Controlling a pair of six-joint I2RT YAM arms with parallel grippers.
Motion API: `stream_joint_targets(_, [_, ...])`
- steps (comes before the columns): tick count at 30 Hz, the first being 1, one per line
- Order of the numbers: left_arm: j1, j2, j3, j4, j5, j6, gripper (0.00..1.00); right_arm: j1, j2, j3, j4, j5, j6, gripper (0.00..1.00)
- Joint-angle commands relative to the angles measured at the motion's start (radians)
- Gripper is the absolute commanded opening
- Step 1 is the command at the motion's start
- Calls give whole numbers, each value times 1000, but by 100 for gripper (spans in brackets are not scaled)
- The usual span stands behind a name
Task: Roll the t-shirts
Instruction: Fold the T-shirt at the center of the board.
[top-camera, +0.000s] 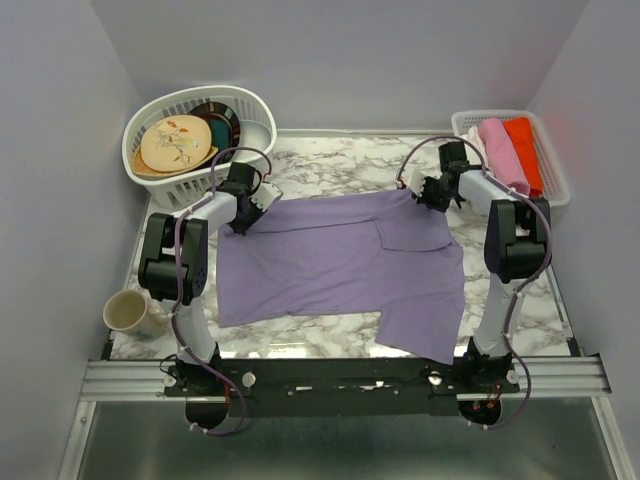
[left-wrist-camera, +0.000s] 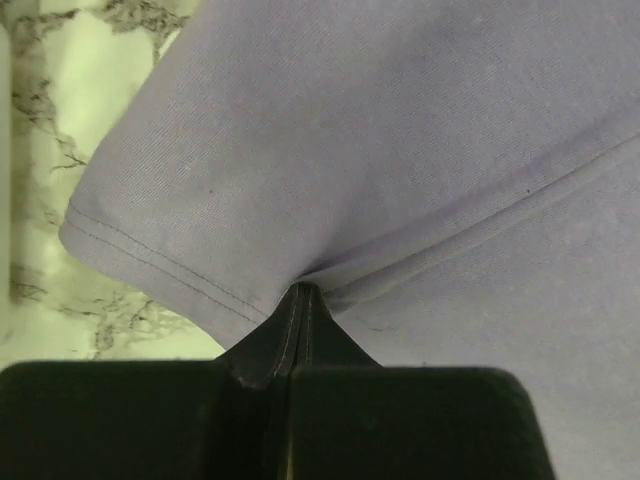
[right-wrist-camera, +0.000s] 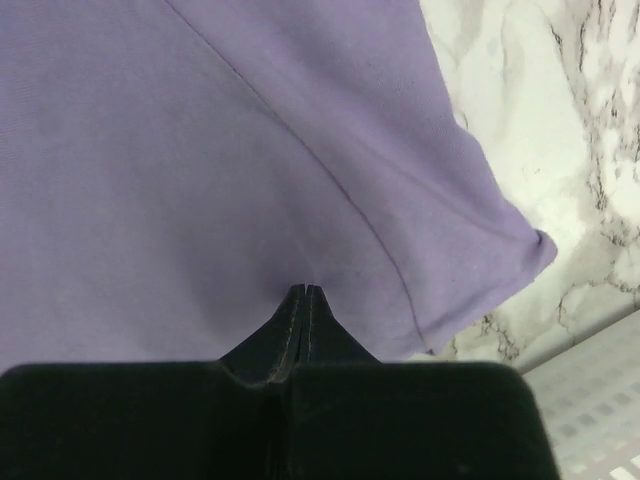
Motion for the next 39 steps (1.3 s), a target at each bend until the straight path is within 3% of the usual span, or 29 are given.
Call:
stream_joint_targets(1, [11, 49, 14, 29, -73, 74, 0, 22, 82, 85, 22, 87, -98, 2])
stream_joint_targets(11, [25, 116, 86, 10, -54, 74, 0, 33, 222, 285, -29, 125, -83, 1])
stream_joint_targets(17, [23, 81, 118, 6, -24, 45, 0, 33, 239, 349, -55, 133, -48, 0])
stream_joint_targets(21, [11, -69, 109, -51, 37, 14, 0, 27, 89, 258, -60, 92, 24, 3])
stream_joint_targets(24, [-18, -224, 108, -98, 79, -26, 0, 25, -118, 166, -58, 18, 70, 10])
stream_joint_targets(27, [-49, -344, 111, -140, 74, -88, 0, 27, -319, 43, -130, -98, 71, 30])
stream_joint_targets(28, [-50, -361, 112, -155, 68, -108, 11, 27, -367, -50, -148, -153, 54, 38])
stream_joint_targets(30, [-50, -393, 90, -177, 62, -174, 42, 30, -529, -149, -211, -210, -28, 45])
stream_joint_targets(31, [-50, -405, 74, -178, 73, -185, 71, 34, -584, -208, -243, -256, -85, 49])
stream_joint_targets(34, [-50, -430, 28, -201, 155, -199, 99, 54, -766, -423, -349, -289, -325, 51])
stream_joint_targets(39, [-50, -422, 30, -244, 307, -228, 99, 70, -935, -612, -611, -347, -740, 51])
